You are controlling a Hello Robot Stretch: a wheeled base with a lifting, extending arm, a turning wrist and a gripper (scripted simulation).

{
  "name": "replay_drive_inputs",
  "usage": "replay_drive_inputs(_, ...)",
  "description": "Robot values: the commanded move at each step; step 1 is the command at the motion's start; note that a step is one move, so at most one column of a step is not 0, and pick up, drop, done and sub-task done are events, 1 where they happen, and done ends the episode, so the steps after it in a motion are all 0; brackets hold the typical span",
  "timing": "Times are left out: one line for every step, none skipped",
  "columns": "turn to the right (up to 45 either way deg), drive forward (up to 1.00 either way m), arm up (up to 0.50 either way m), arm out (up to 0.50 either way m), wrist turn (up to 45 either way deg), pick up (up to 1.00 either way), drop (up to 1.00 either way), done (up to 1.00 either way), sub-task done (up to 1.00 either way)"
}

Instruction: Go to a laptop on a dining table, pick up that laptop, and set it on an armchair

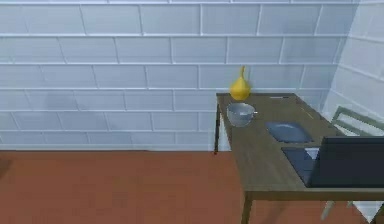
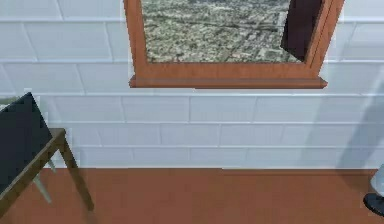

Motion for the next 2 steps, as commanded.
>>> replay_drive_inputs(36.0, 0.00, 0.00, 0.00, 0.0, 0.00, 0.00, 0.00, 0.00)
replay_drive_inputs(3.0, 0.00, 0.00, 0.00, 0.0, 0.00, 0.00, 0.00, 0.00)
